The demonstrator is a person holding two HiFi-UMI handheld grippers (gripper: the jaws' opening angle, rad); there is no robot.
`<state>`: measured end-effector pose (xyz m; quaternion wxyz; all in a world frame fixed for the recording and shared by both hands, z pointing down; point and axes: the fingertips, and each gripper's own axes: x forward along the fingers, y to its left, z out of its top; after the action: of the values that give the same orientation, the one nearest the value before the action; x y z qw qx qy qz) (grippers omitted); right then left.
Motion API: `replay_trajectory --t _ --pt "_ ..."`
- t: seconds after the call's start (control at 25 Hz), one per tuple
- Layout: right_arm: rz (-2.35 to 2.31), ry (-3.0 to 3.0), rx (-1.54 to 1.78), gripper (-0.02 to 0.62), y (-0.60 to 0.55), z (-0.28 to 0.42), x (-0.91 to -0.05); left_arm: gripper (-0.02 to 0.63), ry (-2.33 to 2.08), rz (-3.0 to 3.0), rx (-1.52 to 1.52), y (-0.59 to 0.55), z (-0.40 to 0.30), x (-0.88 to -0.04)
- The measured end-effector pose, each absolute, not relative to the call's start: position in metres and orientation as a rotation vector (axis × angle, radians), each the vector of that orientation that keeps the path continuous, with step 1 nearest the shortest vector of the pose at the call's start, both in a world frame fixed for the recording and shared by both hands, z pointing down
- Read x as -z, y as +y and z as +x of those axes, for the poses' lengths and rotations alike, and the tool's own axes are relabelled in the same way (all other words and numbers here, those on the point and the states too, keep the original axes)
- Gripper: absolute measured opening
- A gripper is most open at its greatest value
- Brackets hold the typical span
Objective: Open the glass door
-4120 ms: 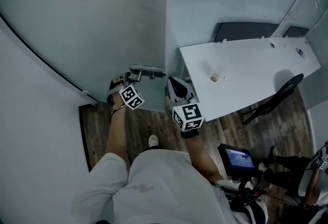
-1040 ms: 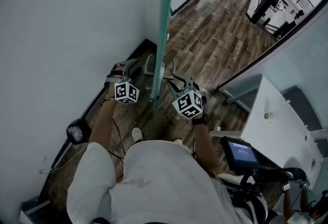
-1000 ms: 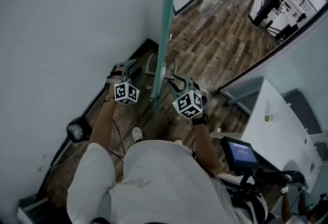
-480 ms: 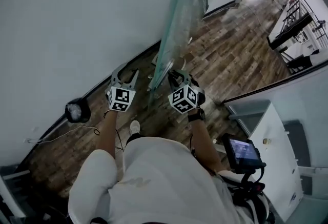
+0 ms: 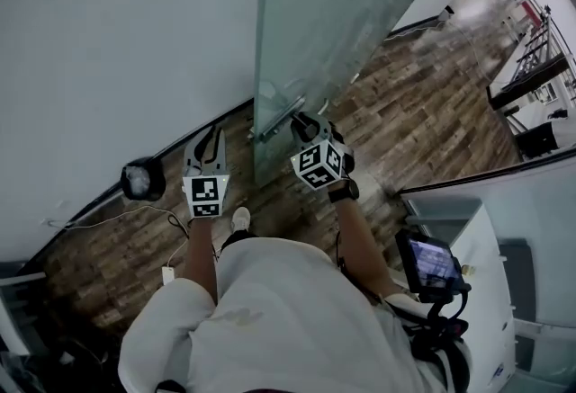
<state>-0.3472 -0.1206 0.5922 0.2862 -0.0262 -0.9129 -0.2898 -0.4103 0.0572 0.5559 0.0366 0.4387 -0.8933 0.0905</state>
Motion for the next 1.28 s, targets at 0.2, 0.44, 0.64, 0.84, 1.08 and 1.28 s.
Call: replay_trajectory --t 0.2,0.44,0.64,0.84,1.08,1.28 --pt "-0.130 -2.465 0.693 0.098 -0.111 -0.389 -0.596 0.035 -2.749 1.342 -0.286 0.067 -0.428 -0.555" --pt "-0.111 -2.513 0.672 0.098 -0.100 -0.440 -0.596 0.035 -2.724 1.343 -0.279 0.068 -0.460 -0.563" --pt "-0.089 -2.531 0.644 0.098 -0.096 -0.480 -0.598 0.035 -2.690 1.364 -0.278 0.070 -0.487 -0.570" --pt "-0.059 -2.561 0.605 0.098 -0.087 -0.518 -0.597 0.035 -2.675 1.360 -0.267 0.086 -0.516 -0.575" --pt "-0.012 -2.563 0.585 0.098 -0.088 -0.566 -0.600 0.035 -2.654 1.365 -0.257 0.096 -0.540 -0.581" --pt "0.033 -2.547 0.602 0.098 -0.086 -0.622 -0.608 0.035 -2.656 1.339 -0.273 0.113 -0.574 -0.596"
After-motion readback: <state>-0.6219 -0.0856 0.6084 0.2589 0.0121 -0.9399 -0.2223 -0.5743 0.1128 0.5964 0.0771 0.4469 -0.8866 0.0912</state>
